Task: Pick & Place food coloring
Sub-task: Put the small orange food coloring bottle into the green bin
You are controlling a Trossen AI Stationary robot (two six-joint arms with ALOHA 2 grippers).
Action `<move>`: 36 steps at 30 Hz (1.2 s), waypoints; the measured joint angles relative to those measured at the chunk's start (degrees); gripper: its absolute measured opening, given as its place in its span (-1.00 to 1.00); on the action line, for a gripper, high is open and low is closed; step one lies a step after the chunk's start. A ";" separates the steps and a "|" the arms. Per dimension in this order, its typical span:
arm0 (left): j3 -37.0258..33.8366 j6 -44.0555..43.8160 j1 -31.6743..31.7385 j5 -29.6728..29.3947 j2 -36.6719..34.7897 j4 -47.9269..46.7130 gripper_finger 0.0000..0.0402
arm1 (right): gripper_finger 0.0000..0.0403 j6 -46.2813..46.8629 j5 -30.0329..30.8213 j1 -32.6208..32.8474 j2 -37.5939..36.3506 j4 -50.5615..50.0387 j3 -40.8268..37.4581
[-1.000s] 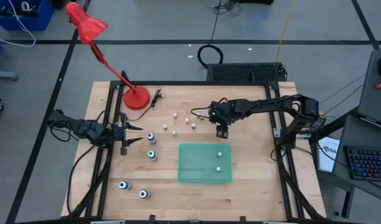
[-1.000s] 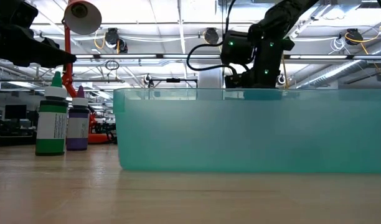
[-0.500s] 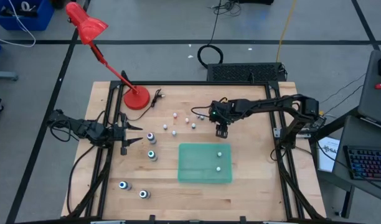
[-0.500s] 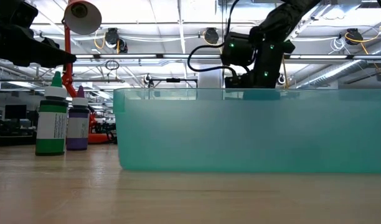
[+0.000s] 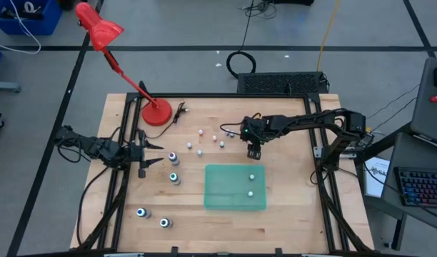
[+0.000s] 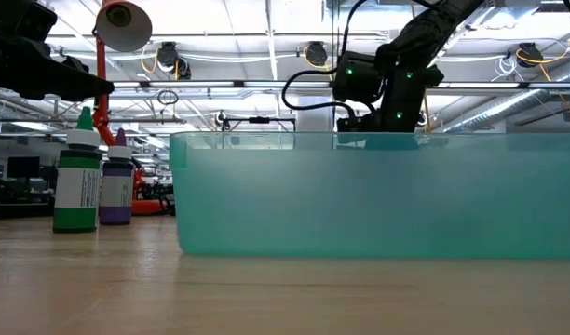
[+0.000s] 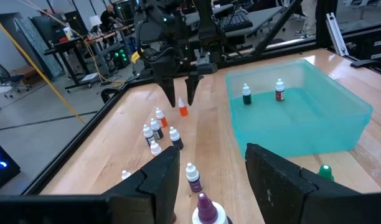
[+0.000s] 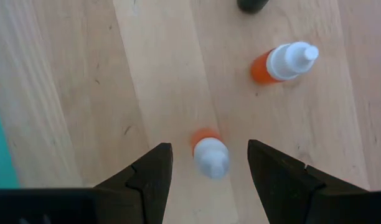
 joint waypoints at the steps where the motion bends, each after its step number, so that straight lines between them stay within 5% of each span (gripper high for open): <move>1: 0.00 0.00 0.00 0.00 0.00 0.00 -0.07 | -0.03 0.00 0.00 0.00 0.00 0.11 0.00; 10: 0.00 0.00 -0.01 0.00 -0.01 0.00 -0.07 | -0.07 -0.02 0.02 0.00 0.00 0.07 0.00; 27: 0.01 0.01 0.01 0.00 -0.01 0.00 -0.07 | -0.78 0.11 0.02 0.00 -0.07 -0.28 0.11; 36: 0.00 0.00 -0.01 0.00 0.00 -0.01 -0.07 | -0.79 1.50 0.13 0.66 -1.38 -1.04 0.14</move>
